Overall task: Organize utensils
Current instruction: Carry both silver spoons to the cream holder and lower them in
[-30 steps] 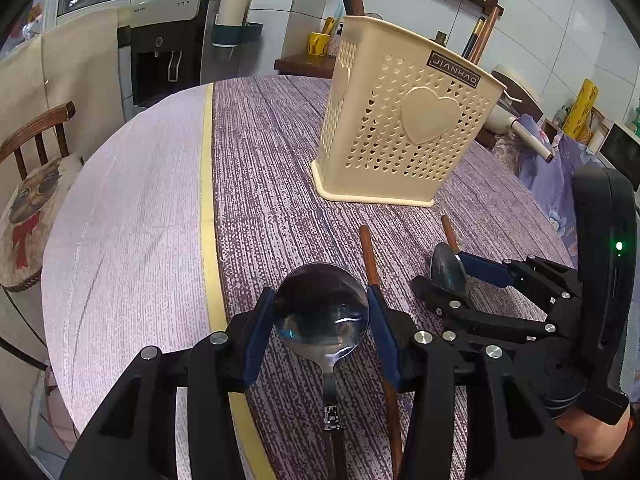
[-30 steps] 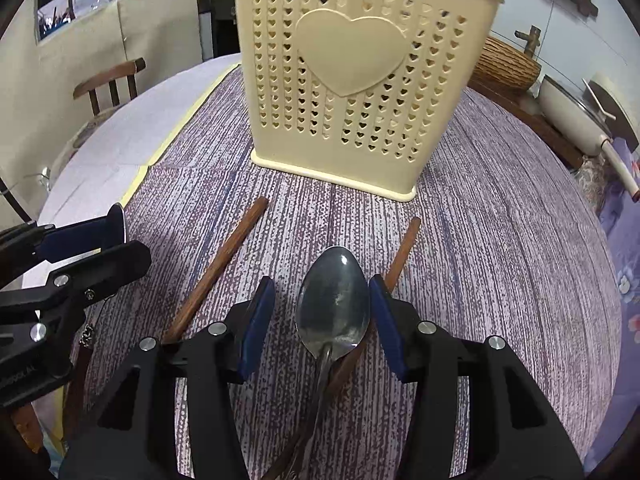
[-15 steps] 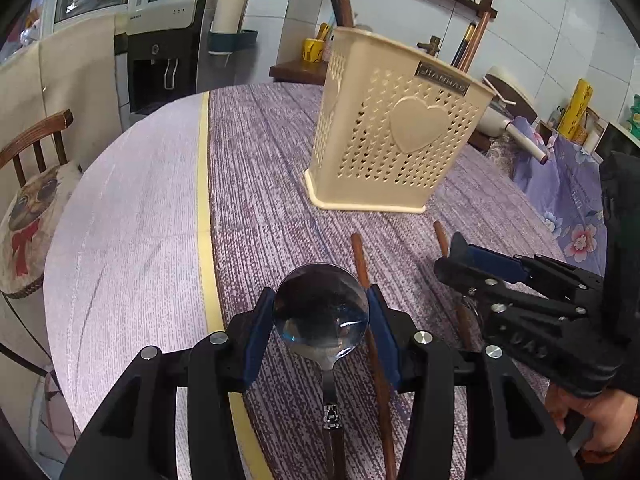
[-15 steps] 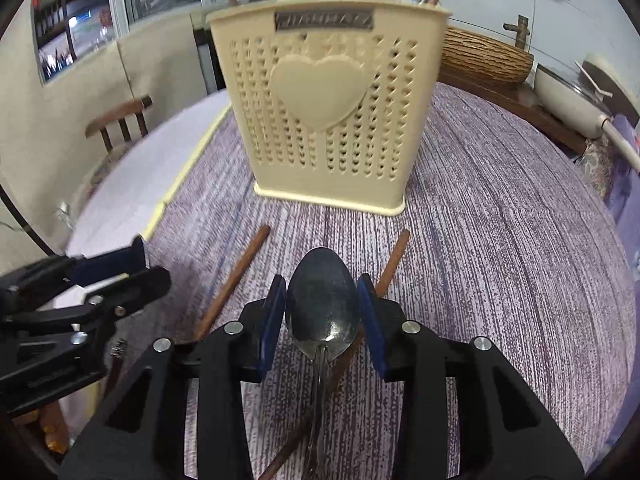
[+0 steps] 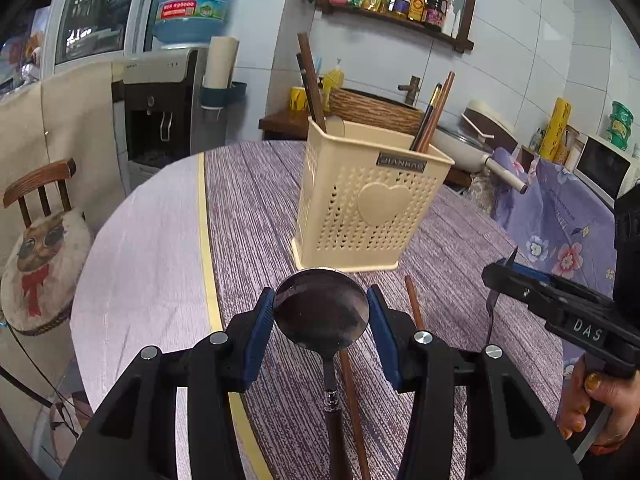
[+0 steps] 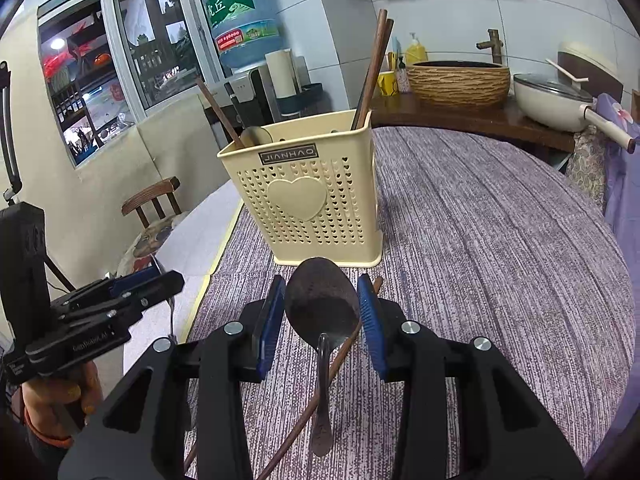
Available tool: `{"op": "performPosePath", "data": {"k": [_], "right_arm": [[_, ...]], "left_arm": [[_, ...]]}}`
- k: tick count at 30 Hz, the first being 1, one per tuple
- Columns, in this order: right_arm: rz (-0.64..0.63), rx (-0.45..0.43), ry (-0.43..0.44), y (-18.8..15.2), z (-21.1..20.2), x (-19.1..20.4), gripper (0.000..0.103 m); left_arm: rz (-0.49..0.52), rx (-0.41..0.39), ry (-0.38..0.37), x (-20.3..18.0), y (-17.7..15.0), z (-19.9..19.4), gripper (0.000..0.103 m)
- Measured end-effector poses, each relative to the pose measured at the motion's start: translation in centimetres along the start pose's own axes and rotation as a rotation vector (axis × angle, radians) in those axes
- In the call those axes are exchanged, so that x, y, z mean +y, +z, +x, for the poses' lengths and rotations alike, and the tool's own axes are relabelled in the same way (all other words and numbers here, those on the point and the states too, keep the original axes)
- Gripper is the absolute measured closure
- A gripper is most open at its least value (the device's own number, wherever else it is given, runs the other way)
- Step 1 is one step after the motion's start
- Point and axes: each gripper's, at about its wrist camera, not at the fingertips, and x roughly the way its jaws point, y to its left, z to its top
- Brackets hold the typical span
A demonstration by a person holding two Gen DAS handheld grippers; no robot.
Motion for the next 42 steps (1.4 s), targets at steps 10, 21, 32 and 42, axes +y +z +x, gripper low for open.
{"op": "performPosePath", "data": {"k": [10, 21, 32, 42], "right_arm": [[0.023, -0.075, 0.038, 0.7, -1.1, -0.6, 0.065], [-0.020, -0.163, 0.055, 4.4, -2.0, 0.7, 0.065], [-0.057, -0.350, 0.017, 14.8, -2.7, 2.1, 0.065], [-0.038, -0.410, -0.085, 18.2, 1.5, 0.9, 0.065]], "left_arm": [[0.013, -0.043, -0.010, -0.3, 0.9, -0.7, 0.057], [0.040, -0.101, -0.061, -1.1, 4.1, -1.5, 0.057], [0.061, -0.308, -0.067, -2.9, 14.2, -4.5, 0.057], [0.067, -0.399, 0.019, -4.1, 17.5, -0.7, 0.057]]}}
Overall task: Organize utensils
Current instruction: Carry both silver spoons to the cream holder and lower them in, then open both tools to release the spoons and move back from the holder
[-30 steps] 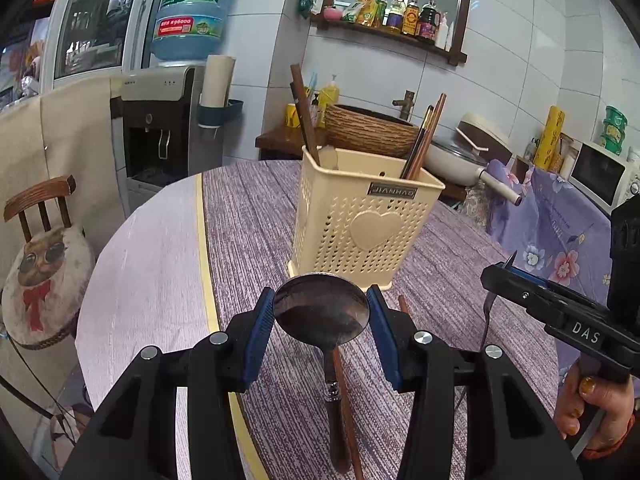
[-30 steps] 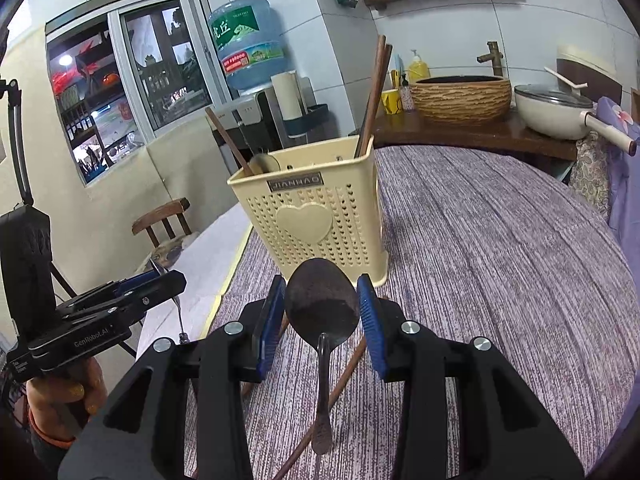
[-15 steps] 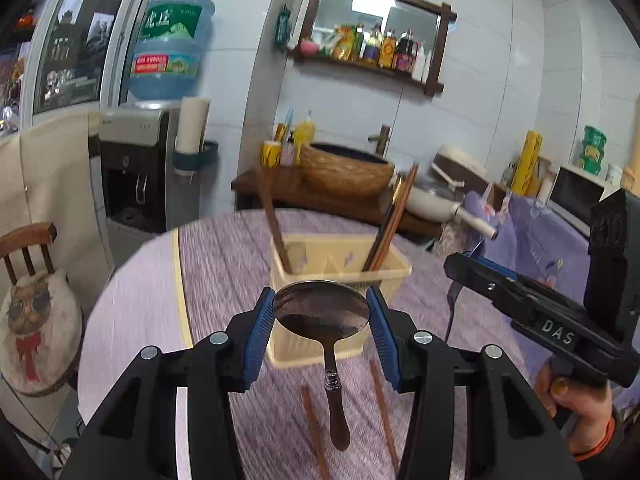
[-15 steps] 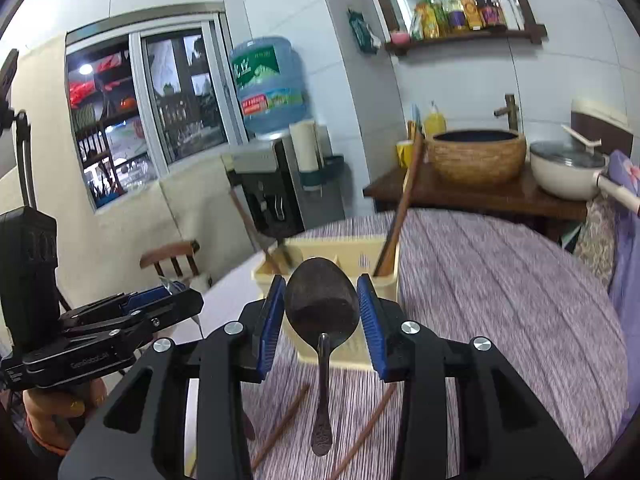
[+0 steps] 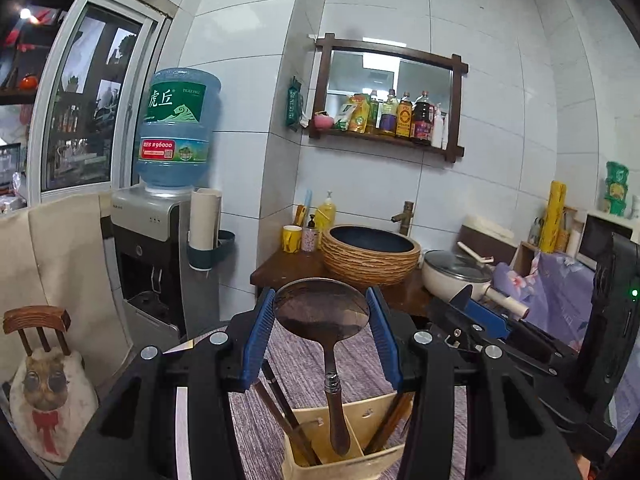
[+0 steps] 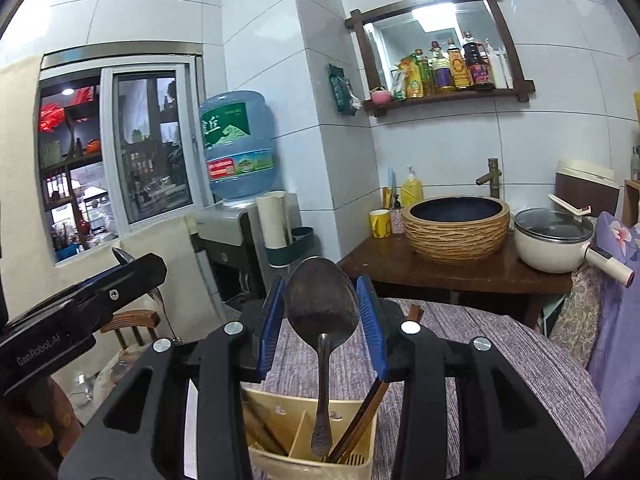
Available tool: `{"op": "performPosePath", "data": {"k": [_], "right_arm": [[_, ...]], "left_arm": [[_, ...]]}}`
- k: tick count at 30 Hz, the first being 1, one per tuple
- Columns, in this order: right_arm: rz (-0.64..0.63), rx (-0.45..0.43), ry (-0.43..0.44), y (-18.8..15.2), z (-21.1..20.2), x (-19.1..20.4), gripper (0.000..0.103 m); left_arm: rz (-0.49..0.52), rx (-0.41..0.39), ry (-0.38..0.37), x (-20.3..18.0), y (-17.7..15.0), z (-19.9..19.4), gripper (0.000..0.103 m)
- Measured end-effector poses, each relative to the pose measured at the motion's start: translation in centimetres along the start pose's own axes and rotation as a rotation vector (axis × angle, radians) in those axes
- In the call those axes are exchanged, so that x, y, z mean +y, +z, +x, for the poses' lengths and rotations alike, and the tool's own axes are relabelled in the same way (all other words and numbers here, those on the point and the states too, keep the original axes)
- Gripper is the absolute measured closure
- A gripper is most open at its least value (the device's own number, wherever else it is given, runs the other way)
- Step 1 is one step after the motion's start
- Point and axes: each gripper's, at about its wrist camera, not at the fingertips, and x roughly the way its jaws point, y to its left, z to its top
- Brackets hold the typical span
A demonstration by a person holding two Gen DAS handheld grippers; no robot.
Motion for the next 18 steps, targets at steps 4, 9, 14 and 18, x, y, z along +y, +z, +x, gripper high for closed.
{"op": "performPosePath", "data": {"k": [4, 9, 14, 18], "right_arm": [[-0.008, 0.024, -0.025, -2.2, 1.0, -0.3, 0.065], [-0.041, 0.038, -0.043, -4.7, 1.1, -0.1, 0.065], [-0.075, 0.042, -0.056, -6.3, 0.8, 0.1, 0.065], [-0.088, 0.065, -0.064, -7.5, 1.0, 0.0, 0.065]], "left_arm": [[0.012, 0.008, 0.007, -0.2, -2.1, 0.9, 0.057], [0.010, 0.044, 0.006, -0.1, -4.2, 1.4, 0.057], [0.013, 0.083, 0.002, 0.2, -6.2, 1.8, 0.057], [0.007, 0.118, 0.005, 0.5, -7.4, 2.3, 0.057]]}}
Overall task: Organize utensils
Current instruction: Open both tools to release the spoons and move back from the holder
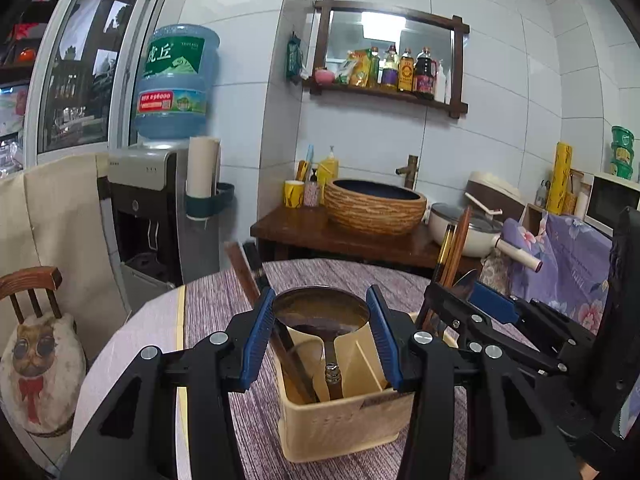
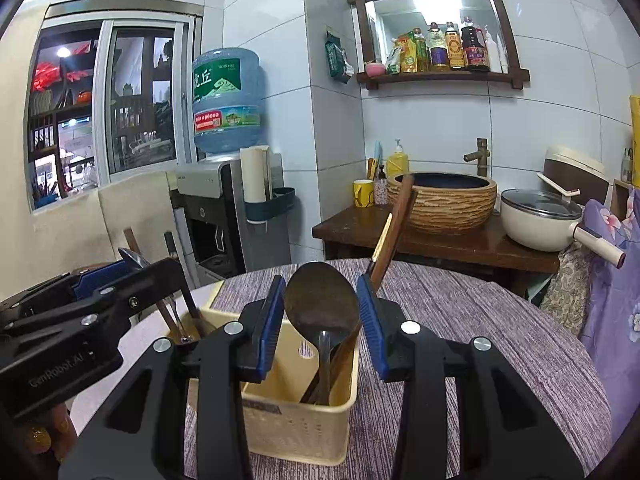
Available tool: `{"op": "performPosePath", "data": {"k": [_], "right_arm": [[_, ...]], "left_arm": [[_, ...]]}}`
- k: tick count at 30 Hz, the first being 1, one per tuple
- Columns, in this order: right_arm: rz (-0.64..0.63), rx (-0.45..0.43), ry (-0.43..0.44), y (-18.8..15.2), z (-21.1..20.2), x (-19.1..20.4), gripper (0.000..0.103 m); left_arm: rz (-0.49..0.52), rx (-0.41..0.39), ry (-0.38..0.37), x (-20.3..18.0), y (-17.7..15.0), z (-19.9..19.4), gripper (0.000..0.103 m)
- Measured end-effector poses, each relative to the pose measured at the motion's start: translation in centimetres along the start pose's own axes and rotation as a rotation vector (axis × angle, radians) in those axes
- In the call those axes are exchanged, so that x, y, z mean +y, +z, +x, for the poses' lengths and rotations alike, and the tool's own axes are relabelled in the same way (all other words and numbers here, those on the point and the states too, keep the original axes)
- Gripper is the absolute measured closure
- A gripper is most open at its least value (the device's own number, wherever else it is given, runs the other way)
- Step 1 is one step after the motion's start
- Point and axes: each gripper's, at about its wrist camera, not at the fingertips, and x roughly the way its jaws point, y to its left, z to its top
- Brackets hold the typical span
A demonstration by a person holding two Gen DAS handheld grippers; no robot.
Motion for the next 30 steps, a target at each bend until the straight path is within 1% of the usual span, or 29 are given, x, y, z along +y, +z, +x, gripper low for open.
{"op": "performPosePath", "data": {"k": [6, 9, 11, 12, 13, 14, 15, 16, 17, 18, 19, 22, 25, 30], "right_arm": [[-0.007, 0.029, -0.003, -1.4, 0.6, -0.1, 0.065], [-0.017, 0.014, -0.007, -1.6, 0.2, 0.0, 0.061], [-0.014, -0.001, -0.003, -1.4, -0.6, -0.1, 0.056], [-0.009, -0.010, -0.003, -1.4, -1.1, -0.2, 0.048], [-0.003, -0.024, -0.006, -1.3, -1.8, -0.3, 0.042], [-0.001, -0.032, -0.007, -1.4, -2.4, -0.4, 0.041], [-0.001, -0.034, -0.007, -1.4, -2.9, -0.5, 0.035], [0.000, -0.031, -0.008, -1.5, -3.7, -0.5, 0.028], [0.003, -0.028, -0.007, -1.6, -4.2, -0.5, 0.025], [0.009, -0.024, -0.010, -1.8, -4.8, -0.6, 0.018], [0.016, -0.015, -0.016, -2.2, -5.6, -0.7, 0.014], [0.030, 0.029, -0.019, -3.2, -6.7, -0.7, 0.006], [0.033, 0.124, -0.013, -4.8, -7.1, -0.5, 0.006], [0.008, 0.241, -0.046, -7.5, -6.8, 0.1, 0.006]], "left_arm": [[0.000, 0.030, 0.000, 0.2, -0.9, 0.4, 0.056], [0.001, 0.030, -0.011, 0.3, -0.9, -0.2, 0.056], [0.000, 0.007, -0.012, 0.5, -0.9, -1.2, 0.053], [0.001, -0.004, -0.008, 0.5, -1.0, -1.7, 0.046], [0.001, -0.020, -0.005, 0.6, -1.1, -2.5, 0.040], [0.000, -0.028, -0.005, 0.6, -1.2, -3.0, 0.039], [0.000, -0.035, -0.008, 0.7, -1.4, -3.8, 0.037], [0.003, -0.037, -0.009, 0.7, -1.6, -4.4, 0.032], [0.006, -0.035, -0.006, 0.8, -2.0, -5.1, 0.029], [0.009, -0.030, -0.003, 0.8, -2.2, -5.5, 0.022], [0.008, -0.025, -0.002, 0.8, -2.6, -5.9, 0.017], [-0.008, 0.001, -0.012, 1.1, -3.9, -7.0, 0.011], [-0.021, 0.044, -0.014, 1.2, -5.2, -7.4, 0.005], [-0.029, 0.127, -0.010, 1.4, -7.7, -7.3, 0.005]]}}
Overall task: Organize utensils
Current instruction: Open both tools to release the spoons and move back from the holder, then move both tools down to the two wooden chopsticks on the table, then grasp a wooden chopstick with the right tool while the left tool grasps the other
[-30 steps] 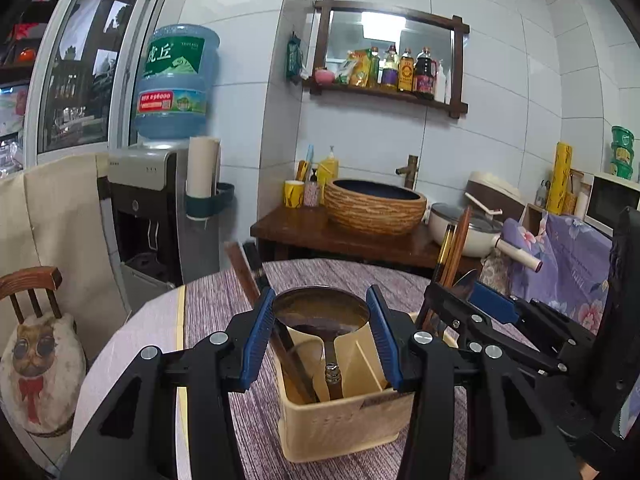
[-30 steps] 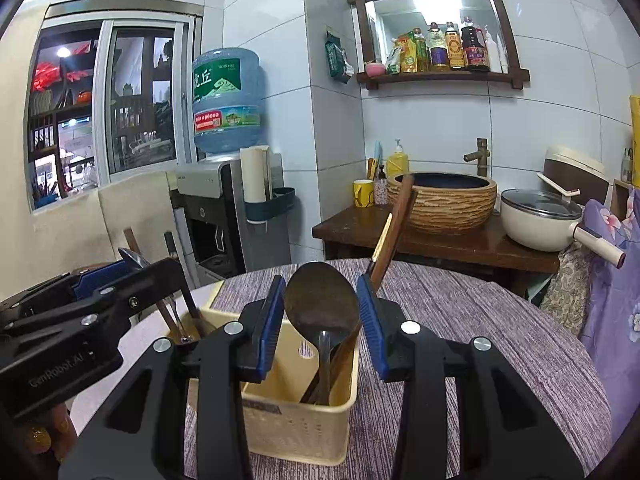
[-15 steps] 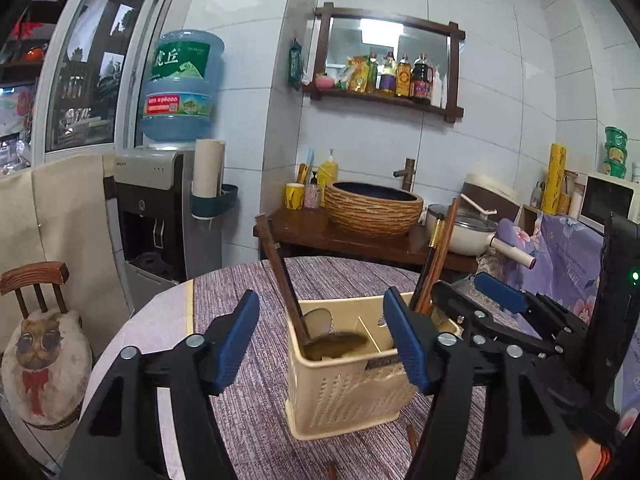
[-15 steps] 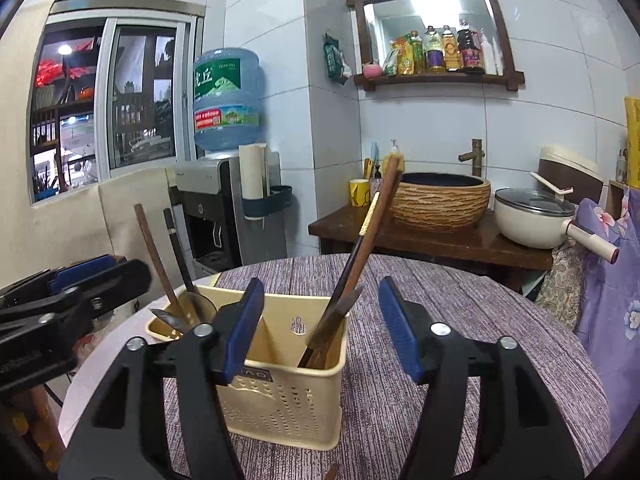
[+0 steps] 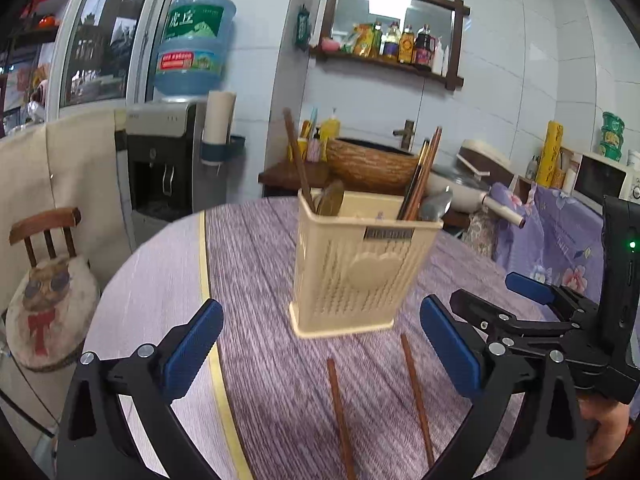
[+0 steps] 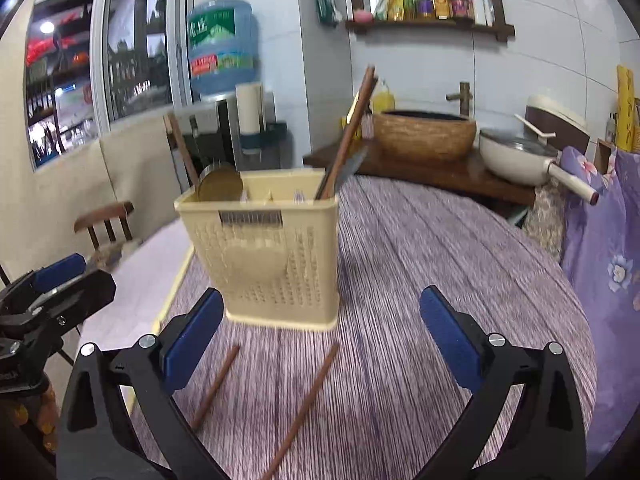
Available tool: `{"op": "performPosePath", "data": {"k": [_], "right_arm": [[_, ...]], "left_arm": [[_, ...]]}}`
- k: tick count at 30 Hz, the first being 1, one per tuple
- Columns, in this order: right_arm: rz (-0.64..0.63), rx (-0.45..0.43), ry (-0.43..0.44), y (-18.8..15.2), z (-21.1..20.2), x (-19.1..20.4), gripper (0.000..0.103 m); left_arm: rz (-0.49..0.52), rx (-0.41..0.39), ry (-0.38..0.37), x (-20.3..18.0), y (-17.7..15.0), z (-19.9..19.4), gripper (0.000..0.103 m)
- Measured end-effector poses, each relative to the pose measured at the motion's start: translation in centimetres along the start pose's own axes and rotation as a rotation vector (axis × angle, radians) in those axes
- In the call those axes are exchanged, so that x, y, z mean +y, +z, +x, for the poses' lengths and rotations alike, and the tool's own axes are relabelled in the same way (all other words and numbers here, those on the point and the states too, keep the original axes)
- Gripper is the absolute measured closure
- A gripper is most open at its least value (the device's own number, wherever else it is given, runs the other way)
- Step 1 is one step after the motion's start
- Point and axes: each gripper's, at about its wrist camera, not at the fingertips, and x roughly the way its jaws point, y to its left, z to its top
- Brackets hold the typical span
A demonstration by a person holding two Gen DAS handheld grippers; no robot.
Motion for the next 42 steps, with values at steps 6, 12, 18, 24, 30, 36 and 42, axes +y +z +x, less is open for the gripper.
{"op": "performPosePath", "data": {"k": [6, 12, 18, 24, 30, 36, 42], "right_arm": [[0.058, 0.121, -0.040, -3.1, 1.5, -0.9, 0.006], [0.111, 0.222, -0.053, -5.2, 2.6, -1.6, 0.006], [0.122, 0.265, -0.025, -6.2, 3.3, -0.8, 0.006], [0.113, 0.312, -0.053, -6.8, 4.5, 0.4, 0.023], [0.151, 0.356, -0.059, -6.9, 6.1, 0.4, 0.047], [0.172, 0.376, -0.073, -6.4, 7.6, 0.2, 0.061], [0.158, 0.355, -0.125, -6.1, 8.5, 0.5, 0.077]], "left_arm": [[-0.017, 0.104, 0.031, 1.0, -2.7, 0.9, 0.005], [-0.029, 0.154, 0.079, 2.2, -4.6, 1.1, 0.005], [-0.021, 0.201, 0.115, 2.5, -6.1, 1.3, 0.005], [-0.032, 0.203, 0.152, 3.6, -6.6, 0.7, 0.005], [-0.048, 0.199, 0.149, 4.1, -6.6, 0.4, 0.005], [-0.045, 0.206, 0.141, 3.8, -6.8, 0.6, 0.006], [-0.035, 0.212, 0.139, 3.2, -6.8, 0.8, 0.007]]}}
